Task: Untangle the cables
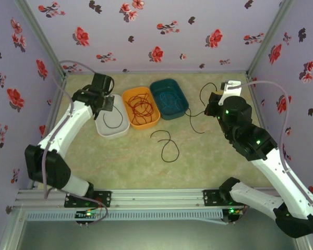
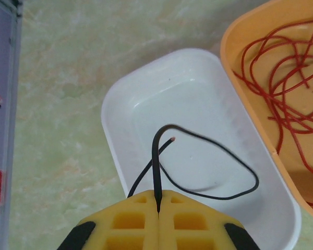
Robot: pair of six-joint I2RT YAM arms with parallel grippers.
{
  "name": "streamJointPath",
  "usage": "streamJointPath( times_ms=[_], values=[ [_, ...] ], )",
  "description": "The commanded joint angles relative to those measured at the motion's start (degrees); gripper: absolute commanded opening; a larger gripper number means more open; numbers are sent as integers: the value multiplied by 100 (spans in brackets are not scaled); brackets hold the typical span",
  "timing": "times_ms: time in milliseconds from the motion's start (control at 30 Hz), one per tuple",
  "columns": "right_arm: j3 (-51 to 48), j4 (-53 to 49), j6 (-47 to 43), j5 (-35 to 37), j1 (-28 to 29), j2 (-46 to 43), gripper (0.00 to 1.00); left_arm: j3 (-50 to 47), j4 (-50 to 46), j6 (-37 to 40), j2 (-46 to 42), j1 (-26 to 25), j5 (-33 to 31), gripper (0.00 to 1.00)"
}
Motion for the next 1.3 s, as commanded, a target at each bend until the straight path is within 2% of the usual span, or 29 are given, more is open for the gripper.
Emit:
streamJointPath(
  times_ms=[0,300,533,733,833,1000,1033,1267],
  values=[
    [23,153,142,-68,-49,-5,0,51,144,-411,459,92,-12,0],
    [18,185,215,-174,-56,39,0,176,776,-995,1564,91,-65,0],
    [12,184,251,-326,-64,162,0,-54,1185,-1190,1985,100,-66,10],
    [-11,295,286,-486,-65,303,0,-110,1296,-1390,2120,113,-65,37],
    [-8,326,295,-578,-65,364,0,-112,1217,-1506,1930,113,-63,62],
    [-14,369,274,-733,-65,434,0,-238,1125,-1590,1300,116,-68,96],
    [-30,403,278,-759,-65,433,0,-250,1088,-1591,1182,118,-69,100],
    [-120,630,278,-937,-65,434,0,-571,1076,-1744,248,116,-83,100]
  ],
)
